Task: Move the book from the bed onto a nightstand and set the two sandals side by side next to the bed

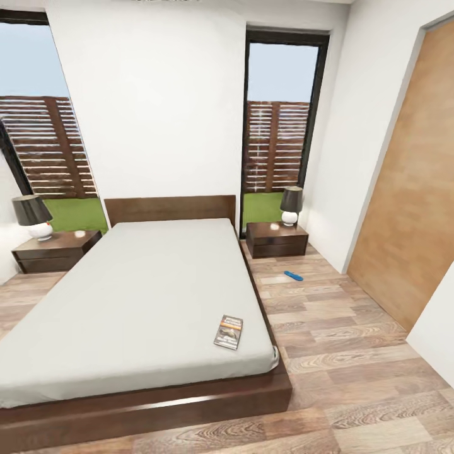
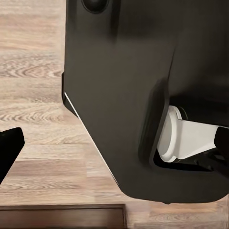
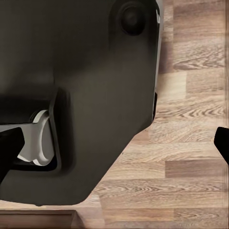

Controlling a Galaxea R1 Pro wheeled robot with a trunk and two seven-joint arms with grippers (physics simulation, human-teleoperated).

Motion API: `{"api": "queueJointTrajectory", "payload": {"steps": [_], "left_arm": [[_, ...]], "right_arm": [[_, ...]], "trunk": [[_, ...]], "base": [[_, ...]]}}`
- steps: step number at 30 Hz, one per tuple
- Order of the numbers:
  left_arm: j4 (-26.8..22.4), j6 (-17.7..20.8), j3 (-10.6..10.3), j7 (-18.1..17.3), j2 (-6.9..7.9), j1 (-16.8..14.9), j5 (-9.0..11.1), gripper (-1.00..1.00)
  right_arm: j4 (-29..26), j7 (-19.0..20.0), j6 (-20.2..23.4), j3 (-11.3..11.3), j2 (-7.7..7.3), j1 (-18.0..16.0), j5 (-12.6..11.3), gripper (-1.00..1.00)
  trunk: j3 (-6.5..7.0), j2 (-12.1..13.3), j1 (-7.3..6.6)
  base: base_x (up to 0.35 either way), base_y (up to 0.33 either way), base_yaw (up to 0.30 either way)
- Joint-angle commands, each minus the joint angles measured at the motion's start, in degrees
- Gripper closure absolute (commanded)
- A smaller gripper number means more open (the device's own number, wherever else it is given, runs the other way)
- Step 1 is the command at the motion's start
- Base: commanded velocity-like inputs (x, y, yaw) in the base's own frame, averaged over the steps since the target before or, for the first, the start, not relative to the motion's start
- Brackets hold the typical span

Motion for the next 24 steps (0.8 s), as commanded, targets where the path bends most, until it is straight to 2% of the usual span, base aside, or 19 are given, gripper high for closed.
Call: {"api": "queueJointTrajectory", "payload": {"steps": [1,6,17,20,24], "left_arm": [[-0.04,-0.06,0.26,-0.03,-0.02,-0.02,0.50,-1.00],[-0.07,-0.06,0.36,-0.03,0.01,-0.02,0.52,-1.00],[-0.48,-0.02,0.27,0.34,-0.28,-0.02,0.53,-1.00],[-4.77,1.01,0.28,0.11,-0.29,-0.03,0.53,-1.00],[-7.76,3.14,0.30,0.08,-0.32,-0.03,0.53,-1.00]], "right_arm": [[0.01,0.21,-0.08,-0.02,-0.03,-0.03,0.00,-1.00],[-0.12,0.23,-0.08,-0.02,-0.09,-0.03,0.00,-1.00],[-3.19,0.18,-0.05,0.03,-0.53,-0.03,0.00,-1.00],[-3.73,0.17,0.09,-0.01,-1.00,-0.03,0.00,-1.00],[-3.88,0.15,0.09,-0.02,-1.04,-0.03,0.00,-1.00]], "trunk": [[-0.12,-0.12,0.01],[-0.12,-0.12,0.01],[-0.12,-0.12,0.01],[-0.12,-0.12,0.01],[-0.12,-0.12,0.01]], "base": [[-0.226,-0.242,0.214],[-0.137,-0.164,0.082],[-0.019,-0.023,0.011],[-0.001,-0.001,0.000],[0.000,0.000,0.000]]}}
